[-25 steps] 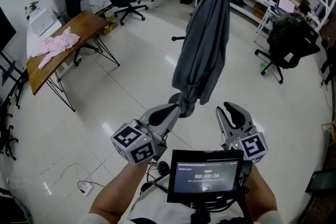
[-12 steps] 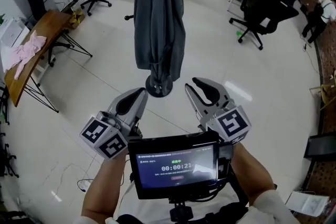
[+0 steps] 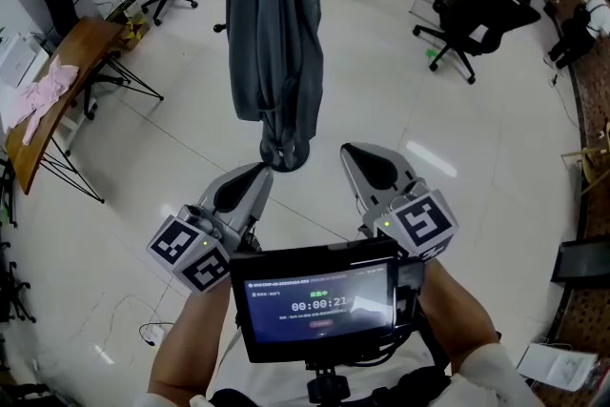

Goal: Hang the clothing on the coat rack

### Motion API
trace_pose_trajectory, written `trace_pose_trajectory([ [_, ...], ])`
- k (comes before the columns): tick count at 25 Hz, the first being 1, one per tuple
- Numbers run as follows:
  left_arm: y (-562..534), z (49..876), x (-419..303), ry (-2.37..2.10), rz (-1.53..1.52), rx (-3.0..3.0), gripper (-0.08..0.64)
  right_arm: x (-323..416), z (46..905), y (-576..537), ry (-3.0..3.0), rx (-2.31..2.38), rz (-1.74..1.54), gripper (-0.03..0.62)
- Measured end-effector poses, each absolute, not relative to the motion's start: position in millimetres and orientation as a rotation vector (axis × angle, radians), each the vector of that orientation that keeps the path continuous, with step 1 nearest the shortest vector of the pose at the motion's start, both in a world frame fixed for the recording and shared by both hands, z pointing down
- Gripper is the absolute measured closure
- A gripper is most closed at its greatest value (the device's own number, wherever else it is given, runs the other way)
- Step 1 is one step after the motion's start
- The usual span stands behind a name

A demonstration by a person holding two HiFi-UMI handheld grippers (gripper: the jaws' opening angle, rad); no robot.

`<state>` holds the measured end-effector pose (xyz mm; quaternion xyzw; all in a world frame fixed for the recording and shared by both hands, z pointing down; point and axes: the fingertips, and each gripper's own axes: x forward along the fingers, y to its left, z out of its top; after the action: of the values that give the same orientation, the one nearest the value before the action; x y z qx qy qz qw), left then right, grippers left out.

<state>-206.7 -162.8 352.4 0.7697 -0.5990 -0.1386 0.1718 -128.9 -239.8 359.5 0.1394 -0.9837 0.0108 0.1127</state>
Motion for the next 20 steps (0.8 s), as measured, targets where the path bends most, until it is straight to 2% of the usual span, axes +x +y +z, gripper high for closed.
trace_pose_trajectory([
  [20,-160,355,-189,-1.661,-0.383,2.196,0.56,-135,354,-234,-2.921,0.382,0.09,0.592],
])
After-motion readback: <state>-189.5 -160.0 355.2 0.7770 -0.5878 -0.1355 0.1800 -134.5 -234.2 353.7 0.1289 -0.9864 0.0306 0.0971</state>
